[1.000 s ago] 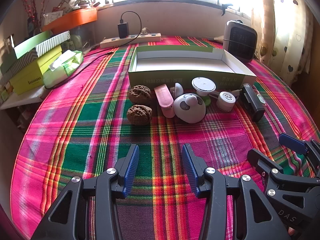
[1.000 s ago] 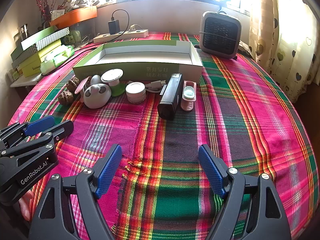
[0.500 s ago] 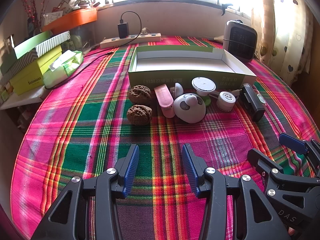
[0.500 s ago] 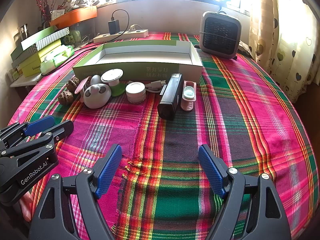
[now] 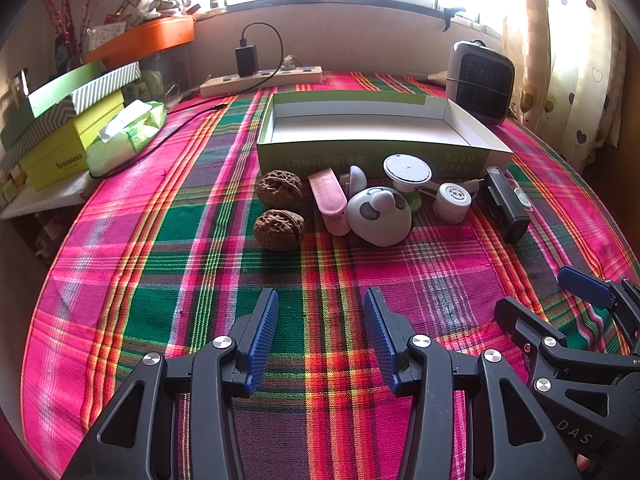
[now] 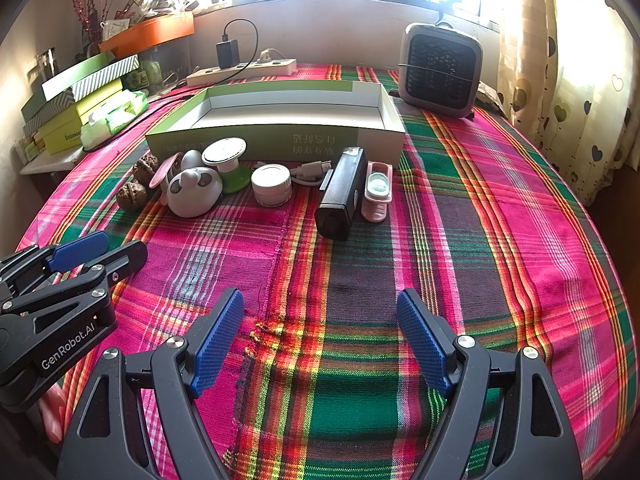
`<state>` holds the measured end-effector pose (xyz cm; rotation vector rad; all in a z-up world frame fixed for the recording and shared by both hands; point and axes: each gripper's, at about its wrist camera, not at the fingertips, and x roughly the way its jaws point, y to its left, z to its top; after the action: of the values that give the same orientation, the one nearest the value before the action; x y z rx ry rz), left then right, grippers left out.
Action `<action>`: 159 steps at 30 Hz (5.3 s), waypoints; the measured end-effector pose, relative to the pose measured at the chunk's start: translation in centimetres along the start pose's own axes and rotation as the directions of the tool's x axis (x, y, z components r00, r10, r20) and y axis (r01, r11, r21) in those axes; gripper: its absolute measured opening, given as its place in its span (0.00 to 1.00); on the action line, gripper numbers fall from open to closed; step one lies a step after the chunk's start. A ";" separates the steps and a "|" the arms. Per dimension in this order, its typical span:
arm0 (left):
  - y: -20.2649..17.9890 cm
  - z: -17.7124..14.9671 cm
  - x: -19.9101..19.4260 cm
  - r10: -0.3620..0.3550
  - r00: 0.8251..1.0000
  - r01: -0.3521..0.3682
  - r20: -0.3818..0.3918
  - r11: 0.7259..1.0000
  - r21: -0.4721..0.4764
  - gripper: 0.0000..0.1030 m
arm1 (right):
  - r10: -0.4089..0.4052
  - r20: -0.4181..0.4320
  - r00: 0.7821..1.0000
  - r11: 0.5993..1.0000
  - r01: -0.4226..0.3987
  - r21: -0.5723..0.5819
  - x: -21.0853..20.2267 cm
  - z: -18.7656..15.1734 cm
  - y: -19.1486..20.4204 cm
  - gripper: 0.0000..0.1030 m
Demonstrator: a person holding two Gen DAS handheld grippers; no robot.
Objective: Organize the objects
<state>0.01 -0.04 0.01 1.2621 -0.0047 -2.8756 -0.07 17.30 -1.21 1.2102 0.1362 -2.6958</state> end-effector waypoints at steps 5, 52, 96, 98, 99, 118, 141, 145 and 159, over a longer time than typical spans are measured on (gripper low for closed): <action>0.0 0.0 0.0 0.000 1.000 0.000 0.000 1.000 0.000 0.42 | 0.000 0.000 1.000 1.000 0.000 0.000 0.0 0.0 0.0 0.77; 4.5 2.6 1.9 -0.112 0.993 0.110 -0.034 0.993 -0.034 0.42 | 0.079 -0.026 0.997 0.996 -0.078 0.034 1.1 1.7 -2.0 0.71; 4.2 4.6 3.8 -0.076 0.996 0.075 -0.046 0.997 -0.024 0.39 | 0.085 -0.032 0.996 0.995 -0.083 0.052 3.1 5.0 -2.1 0.25; 4.3 4.6 3.8 -0.071 0.996 0.070 -0.044 0.997 -0.029 0.35 | 0.086 -0.029 0.996 0.995 -0.085 0.050 3.0 4.9 -2.2 0.24; 4.4 4.6 3.8 -0.070 0.997 0.069 -0.043 0.997 -0.030 0.32 | 0.087 -0.029 0.996 0.995 -0.085 0.050 3.0 4.9 -2.2 0.23; 3.8 3.1 2.4 -0.083 0.995 0.083 -0.051 0.997 -0.006 0.28 | 0.104 -0.033 0.994 0.994 -0.103 0.040 1.1 2.9 -2.3 0.23; 2.5 3.2 2.4 -0.091 0.994 0.094 -0.053 0.994 0.054 0.38 | 0.088 -0.068 0.994 0.996 -0.088 0.004 2.6 4.0 -1.6 0.32; 2.5 3.4 2.6 -0.085 0.995 0.088 -0.054 0.994 0.057 0.38 | 0.091 -0.065 0.994 0.996 -0.091 0.003 2.8 4.2 -1.6 0.32; 2.7 3.7 2.7 -0.101 0.993 0.103 -0.063 0.994 0.039 0.28 | 0.095 -0.063 0.993 0.995 -0.095 -0.001 2.7 4.2 -1.5 0.24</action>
<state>-4.50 -2.76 0.55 1.3974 -0.0002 -2.9350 -5.18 17.80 -0.41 1.2674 0.0900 -2.5761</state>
